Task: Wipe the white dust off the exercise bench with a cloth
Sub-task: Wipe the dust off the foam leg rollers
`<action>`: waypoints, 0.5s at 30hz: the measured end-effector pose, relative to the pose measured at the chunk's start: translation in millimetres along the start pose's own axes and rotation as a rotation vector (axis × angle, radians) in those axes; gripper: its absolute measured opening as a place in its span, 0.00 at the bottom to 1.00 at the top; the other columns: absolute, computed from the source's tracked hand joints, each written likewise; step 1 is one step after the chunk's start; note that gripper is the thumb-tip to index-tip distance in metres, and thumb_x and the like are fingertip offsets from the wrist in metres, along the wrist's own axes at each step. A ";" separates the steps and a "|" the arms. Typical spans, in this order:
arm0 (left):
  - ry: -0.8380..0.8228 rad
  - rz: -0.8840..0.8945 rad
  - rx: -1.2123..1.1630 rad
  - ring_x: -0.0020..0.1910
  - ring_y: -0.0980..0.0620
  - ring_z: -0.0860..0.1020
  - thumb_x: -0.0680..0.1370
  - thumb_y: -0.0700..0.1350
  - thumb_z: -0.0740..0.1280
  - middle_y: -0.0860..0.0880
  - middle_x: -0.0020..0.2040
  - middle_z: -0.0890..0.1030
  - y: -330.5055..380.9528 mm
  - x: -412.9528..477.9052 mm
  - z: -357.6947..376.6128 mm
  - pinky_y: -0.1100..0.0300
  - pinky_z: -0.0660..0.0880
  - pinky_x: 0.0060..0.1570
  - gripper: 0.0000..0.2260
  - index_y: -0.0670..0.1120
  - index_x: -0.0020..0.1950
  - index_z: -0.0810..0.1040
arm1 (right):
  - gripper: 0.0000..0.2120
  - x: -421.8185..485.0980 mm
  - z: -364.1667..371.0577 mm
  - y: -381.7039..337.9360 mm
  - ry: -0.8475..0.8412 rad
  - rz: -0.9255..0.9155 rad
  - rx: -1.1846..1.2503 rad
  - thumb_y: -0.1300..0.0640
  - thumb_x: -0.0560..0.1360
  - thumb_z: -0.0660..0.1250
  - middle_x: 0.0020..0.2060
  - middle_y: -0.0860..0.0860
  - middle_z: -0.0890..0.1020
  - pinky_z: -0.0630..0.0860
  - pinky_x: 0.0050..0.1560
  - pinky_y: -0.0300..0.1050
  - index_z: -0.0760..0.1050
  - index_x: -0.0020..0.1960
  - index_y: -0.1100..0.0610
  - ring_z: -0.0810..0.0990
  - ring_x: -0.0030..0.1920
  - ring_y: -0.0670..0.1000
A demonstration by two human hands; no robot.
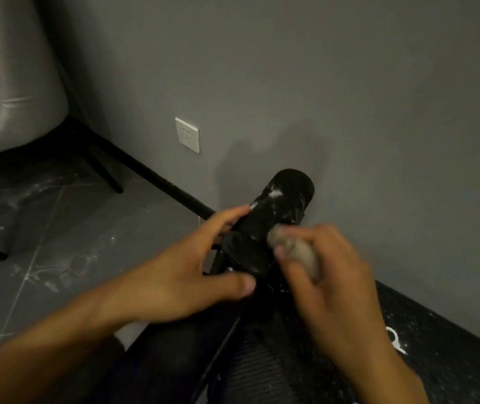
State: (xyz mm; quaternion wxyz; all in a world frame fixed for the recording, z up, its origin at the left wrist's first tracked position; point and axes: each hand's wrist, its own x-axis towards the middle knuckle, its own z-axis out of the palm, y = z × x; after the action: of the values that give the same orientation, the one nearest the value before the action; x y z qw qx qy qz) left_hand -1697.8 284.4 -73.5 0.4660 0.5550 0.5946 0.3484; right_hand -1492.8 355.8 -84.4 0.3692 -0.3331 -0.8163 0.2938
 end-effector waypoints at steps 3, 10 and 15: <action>0.069 -0.073 -0.212 0.55 0.58 0.84 0.71 0.59 0.77 0.57 0.53 0.86 -0.8 18.8 3.5 0.67 0.79 0.50 0.33 0.63 0.73 0.67 | 0.08 18.7 11.5 8.1 0.113 0.160 0.058 0.47 0.79 0.66 0.53 0.42 0.79 0.73 0.48 0.31 0.75 0.58 0.42 0.79 0.51 0.39; 0.151 -0.065 -0.324 0.47 0.54 0.86 0.82 0.43 0.66 0.50 0.46 0.87 -1.4 7.9 13.9 0.67 0.78 0.42 0.15 0.57 0.66 0.76 | 0.11 -2.9 21.4 3.0 0.076 0.036 0.095 0.62 0.79 0.68 0.50 0.44 0.78 0.71 0.48 0.30 0.79 0.59 0.52 0.79 0.50 0.44; 0.174 -0.066 -0.325 0.44 0.51 0.85 0.81 0.42 0.68 0.53 0.40 0.85 -3.0 -5.0 15.0 0.64 0.80 0.42 0.17 0.54 0.68 0.76 | 0.10 38.3 21.2 9.6 0.154 0.049 -0.063 0.61 0.79 0.67 0.52 0.47 0.79 0.67 0.54 0.25 0.79 0.57 0.50 0.75 0.51 0.33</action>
State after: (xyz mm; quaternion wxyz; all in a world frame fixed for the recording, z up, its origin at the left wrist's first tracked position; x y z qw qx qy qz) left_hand -1684.9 277.5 -80.3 0.5075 0.4203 0.5862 0.4713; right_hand -1526.0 385.8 -87.5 0.4131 -0.3860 -0.7859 0.2505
